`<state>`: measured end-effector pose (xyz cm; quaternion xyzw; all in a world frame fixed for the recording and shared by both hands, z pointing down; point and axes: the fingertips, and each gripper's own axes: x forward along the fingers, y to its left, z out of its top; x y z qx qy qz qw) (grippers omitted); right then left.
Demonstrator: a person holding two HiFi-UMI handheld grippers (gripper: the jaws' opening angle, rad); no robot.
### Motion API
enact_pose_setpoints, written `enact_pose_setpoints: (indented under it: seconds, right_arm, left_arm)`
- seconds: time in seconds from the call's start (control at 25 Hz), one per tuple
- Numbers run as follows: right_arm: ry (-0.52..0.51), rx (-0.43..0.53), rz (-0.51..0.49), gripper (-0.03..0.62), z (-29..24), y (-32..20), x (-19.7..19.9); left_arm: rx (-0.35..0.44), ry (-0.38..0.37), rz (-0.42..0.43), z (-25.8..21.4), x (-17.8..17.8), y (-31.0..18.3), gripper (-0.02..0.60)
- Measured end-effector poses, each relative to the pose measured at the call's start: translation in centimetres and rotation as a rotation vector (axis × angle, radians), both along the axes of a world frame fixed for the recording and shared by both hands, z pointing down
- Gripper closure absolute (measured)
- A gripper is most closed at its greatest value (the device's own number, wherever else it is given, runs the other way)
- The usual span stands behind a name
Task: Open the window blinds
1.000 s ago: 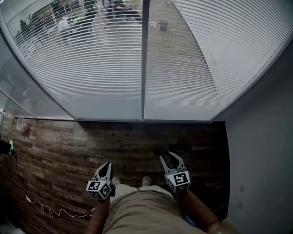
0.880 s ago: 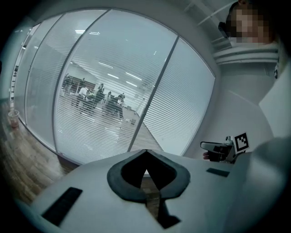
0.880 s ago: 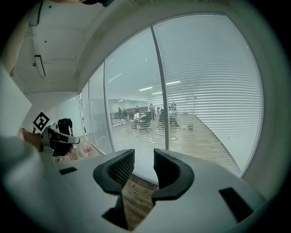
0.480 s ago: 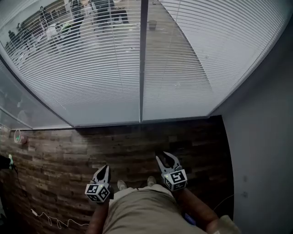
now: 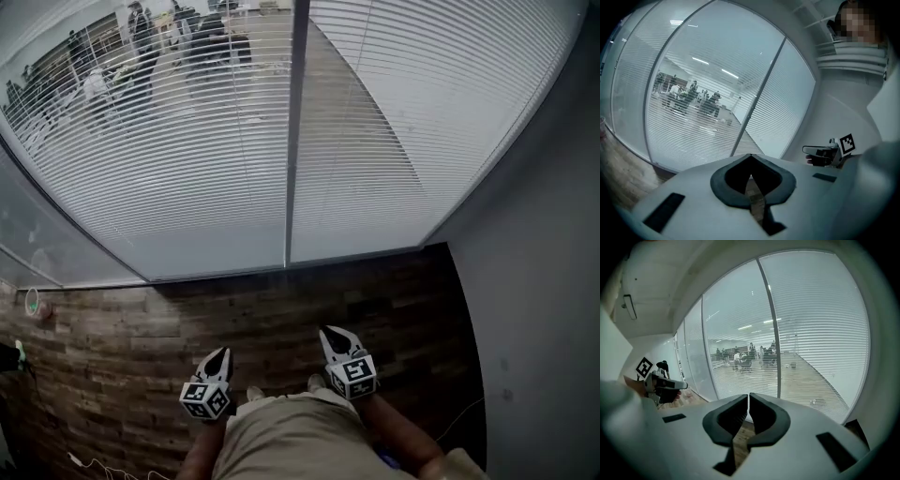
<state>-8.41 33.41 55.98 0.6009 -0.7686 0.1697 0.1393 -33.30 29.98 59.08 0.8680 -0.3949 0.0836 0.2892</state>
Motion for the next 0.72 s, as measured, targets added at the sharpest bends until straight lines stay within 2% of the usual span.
enact_pose_setpoints:
  seconds: [0.28,0.44,0.72]
  right_arm:
    - [-0.035,-0.017,0.039,0.574,0.0,-2.6,0.4]
    - [-0.059,-0.014,0.055,0.574,0.0,-1.5,-0.3]
    - [-0.030,-0.029,0.047,0.574,0.0,0.8,-0.2]
  left_arm:
    - [-0.023,0.004,0.046,0.3,1.3,-3.1,0.569]
    - [-0.027,0.009,0.067,0.6,1.2,-1.8,0.569]
    - [-0.036,0.013,0.082,0.5,1.6,0.5,0.569]
